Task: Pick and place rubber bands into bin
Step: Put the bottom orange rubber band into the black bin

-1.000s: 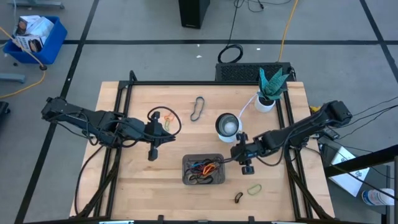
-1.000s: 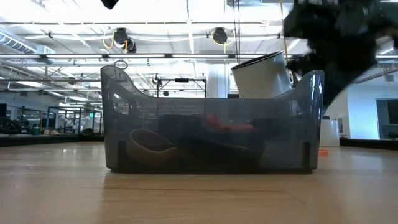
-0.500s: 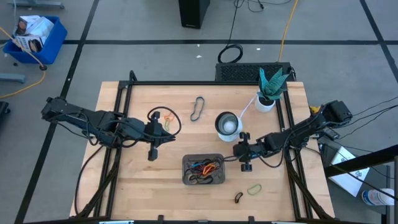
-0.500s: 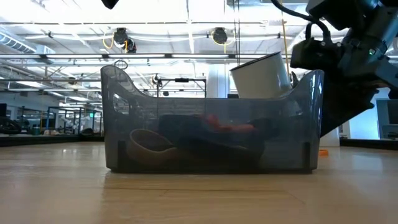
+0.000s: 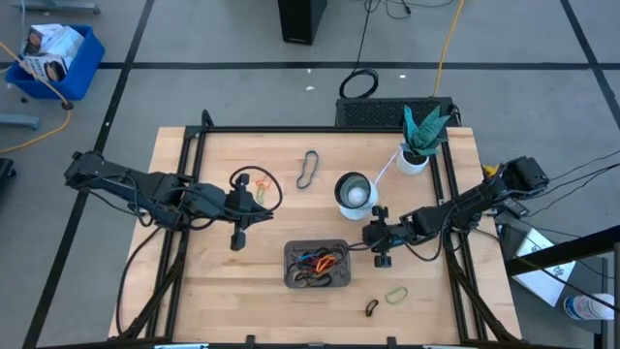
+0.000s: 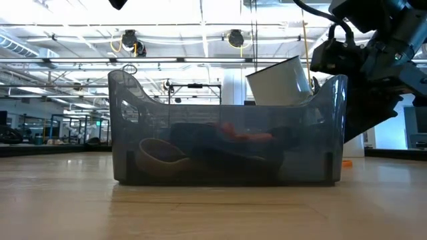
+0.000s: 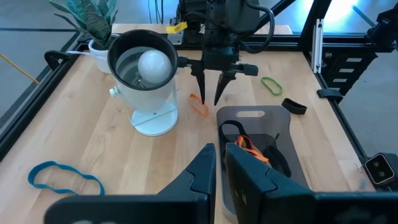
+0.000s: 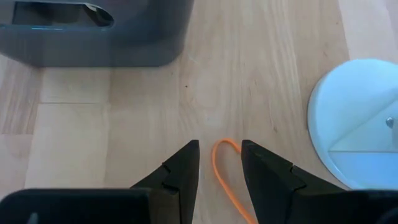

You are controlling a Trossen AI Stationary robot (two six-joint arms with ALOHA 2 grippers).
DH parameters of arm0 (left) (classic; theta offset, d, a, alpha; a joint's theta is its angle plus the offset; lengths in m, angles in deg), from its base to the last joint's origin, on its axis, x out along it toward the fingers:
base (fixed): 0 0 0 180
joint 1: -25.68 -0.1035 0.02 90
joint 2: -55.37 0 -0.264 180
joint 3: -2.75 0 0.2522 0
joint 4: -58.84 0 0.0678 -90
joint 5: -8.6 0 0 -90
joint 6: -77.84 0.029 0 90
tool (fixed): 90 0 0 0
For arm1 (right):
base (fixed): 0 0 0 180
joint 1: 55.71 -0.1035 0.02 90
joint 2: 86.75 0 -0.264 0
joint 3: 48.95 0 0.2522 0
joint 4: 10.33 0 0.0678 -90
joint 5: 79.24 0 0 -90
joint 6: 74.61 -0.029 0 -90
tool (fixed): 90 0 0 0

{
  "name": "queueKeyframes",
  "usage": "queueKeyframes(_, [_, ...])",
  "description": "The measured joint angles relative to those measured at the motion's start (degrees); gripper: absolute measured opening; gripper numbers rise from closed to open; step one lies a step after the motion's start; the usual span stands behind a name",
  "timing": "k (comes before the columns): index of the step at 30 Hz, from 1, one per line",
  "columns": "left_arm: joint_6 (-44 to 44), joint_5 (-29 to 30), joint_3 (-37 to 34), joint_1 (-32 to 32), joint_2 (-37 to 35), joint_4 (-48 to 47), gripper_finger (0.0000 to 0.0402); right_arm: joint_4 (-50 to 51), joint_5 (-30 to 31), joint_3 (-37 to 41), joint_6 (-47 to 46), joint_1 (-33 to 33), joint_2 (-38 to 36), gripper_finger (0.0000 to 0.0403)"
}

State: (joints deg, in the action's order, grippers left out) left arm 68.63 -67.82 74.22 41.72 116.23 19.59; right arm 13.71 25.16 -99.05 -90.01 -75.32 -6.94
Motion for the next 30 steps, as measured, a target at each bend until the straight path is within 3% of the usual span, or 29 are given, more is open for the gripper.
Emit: queueKeyframes(30, [-1.81, 0.0, 0.0, -0.01, -0.01, 0.02, 0.0042, -1.46, 0.97, -0.02, 1.57, 0.0, 3.65, 0.0114])
